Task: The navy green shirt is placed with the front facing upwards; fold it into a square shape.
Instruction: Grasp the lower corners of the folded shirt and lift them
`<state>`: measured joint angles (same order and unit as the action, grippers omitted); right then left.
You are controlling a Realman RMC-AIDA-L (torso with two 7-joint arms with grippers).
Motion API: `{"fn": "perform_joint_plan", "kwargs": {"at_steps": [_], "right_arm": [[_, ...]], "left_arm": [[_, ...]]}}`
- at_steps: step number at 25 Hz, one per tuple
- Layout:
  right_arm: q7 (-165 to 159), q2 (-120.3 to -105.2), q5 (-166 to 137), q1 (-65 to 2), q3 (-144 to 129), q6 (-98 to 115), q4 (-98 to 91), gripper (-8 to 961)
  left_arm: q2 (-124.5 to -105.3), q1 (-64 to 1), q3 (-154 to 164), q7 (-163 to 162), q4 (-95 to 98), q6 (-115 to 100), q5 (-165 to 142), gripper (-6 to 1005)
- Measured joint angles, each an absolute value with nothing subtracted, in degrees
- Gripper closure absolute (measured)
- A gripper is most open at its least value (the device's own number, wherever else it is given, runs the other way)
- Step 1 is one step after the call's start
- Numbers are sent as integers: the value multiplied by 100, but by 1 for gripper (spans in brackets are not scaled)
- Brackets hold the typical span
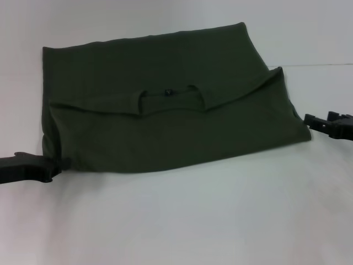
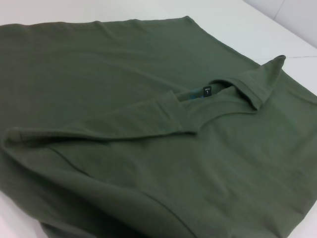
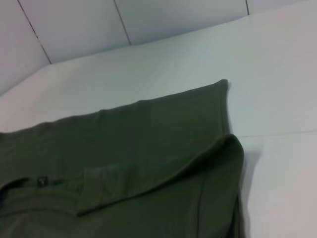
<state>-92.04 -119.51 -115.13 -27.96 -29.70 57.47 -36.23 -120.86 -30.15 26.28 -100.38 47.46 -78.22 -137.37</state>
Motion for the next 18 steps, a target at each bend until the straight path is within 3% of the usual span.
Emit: {"fn": "perform_joint_plan", "kwargs": {"at_steps": [18], "right_arm": [[-9324, -11956, -11514, -2935, -3379, 5446, -3525, 150]], "left_arm": [[-12091, -3014, 2628, -10037, 4746, -7822, -13738, 986]]}}
